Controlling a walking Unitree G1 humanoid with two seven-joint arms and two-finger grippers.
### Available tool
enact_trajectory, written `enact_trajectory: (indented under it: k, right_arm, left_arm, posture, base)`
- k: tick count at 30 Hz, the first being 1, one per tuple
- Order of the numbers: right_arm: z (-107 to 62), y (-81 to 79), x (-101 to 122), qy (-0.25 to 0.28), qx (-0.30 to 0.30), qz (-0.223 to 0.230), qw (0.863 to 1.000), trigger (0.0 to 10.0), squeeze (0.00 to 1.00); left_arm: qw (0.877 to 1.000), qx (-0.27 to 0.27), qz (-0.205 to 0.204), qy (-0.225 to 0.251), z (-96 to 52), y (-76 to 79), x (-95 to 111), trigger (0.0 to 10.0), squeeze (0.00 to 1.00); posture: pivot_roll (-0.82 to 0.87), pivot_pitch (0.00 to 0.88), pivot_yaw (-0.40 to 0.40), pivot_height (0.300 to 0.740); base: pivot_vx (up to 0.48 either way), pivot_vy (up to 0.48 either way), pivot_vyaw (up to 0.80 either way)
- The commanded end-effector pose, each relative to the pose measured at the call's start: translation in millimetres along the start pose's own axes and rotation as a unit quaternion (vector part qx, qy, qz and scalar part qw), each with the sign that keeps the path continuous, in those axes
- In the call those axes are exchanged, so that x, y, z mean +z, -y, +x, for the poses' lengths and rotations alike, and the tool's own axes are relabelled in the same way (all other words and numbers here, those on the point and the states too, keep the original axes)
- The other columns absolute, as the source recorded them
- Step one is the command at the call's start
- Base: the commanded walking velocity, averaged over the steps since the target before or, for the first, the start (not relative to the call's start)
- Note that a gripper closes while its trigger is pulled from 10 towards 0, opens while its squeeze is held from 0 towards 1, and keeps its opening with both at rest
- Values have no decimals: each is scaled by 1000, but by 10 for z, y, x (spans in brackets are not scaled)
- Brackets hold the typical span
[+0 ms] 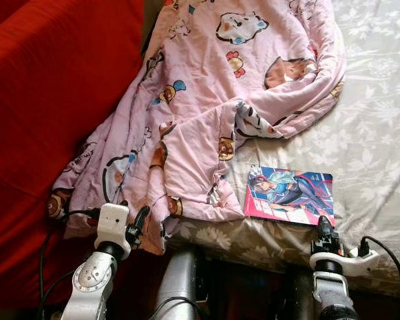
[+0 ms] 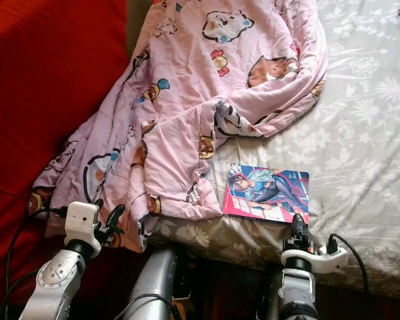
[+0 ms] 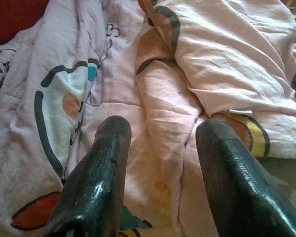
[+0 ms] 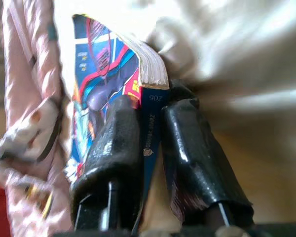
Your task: Clean up the room
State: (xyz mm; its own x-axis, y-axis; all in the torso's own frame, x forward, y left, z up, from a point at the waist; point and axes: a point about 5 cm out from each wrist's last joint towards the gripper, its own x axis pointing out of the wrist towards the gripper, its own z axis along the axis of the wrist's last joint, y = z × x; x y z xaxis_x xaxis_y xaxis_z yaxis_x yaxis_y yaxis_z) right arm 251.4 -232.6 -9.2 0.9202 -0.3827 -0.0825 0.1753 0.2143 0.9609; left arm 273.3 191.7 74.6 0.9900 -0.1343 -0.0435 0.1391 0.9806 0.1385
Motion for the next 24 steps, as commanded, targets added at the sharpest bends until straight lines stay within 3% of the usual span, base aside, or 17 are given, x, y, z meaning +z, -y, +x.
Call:
enact_trajectory:
  k: [1, 3, 7, 12, 13, 15, 18, 19, 21, 24]
  right_arm:
    - [-209, 231, 108, 38, -60, -1, 997, 0, 0]
    - [-297, 265, 124, 48, -69, -8, 996, 0, 0]
    - [-319, 216, 124, 47, -56, -18, 997, 0, 0]
    - [-257, -40, 131, 38, -10, -85, 996, 0, 0]
    - [-189, -252, 115, 29, 28, -137, 990, 0, 0]
    - [-164, -323, 111, 28, 39, -151, 987, 0, 0]
    - [-26, -597, 92, 11, 88, -198, 976, 118, 0]
    - [5, -670, 86, 6, 99, -218, 971, 10000, 0]
    - [165, -933, 83, 1, 128, -309, 942, 10000, 0]
    - [252, -1085, 77, -4, 139, -344, 928, 10000, 0]
  left_arm:
    - [1000, 17, -7, -21, -71, -63, -122, 10000, 0]
    - [1000, 17, -9, -20, -58, -50, -130, 10000, 0]
    - [1000, 21, -13, -17, -40, -39, -138, 10000, 0]
    - [999, 26, -18, -14, 6, -18, -147, 10000, 0]
    - [999, 34, -27, -14, 21, -22, -158, 10000, 0]
    - [999, 36, -31, -14, 30, -23, -163, 10000, 0]
    - [998, 48, -45, -13, 88, -40, -158, 10000, 0]
    - [997, 52, -50, -12, 105, -45, -156, 10000, 0]
    - [995, 65, -70, -13, 176, -46, -155, 10000, 0]
    - [995, 69, -76, -12, 204, -38, -156, 10000, 0]
  posture:
    - [111, 233, 157, 622]
    - [105, 228, 152, 622]
    - [101, 221, 145, 622]
    - [91, 210, 133, 622]
    - [86, 208, 133, 622]
    - [79, 204, 129, 622]
    - [59, 190, 112, 622]
    - [59, 190, 112, 622]
    - [49, 175, 97, 622]
    - [34, 166, 84, 622]
  base:
    - [0, 0, 0]
    - [0, 0, 0]
    - [0, 0, 0]
    - [0, 0, 0]
    - [0, 0, 0]
    - [0, 0, 0]
    - [0, 0, 0]
    - [0, 0, 0]
    - [0, 0, 0]
    - [0, 0, 0]
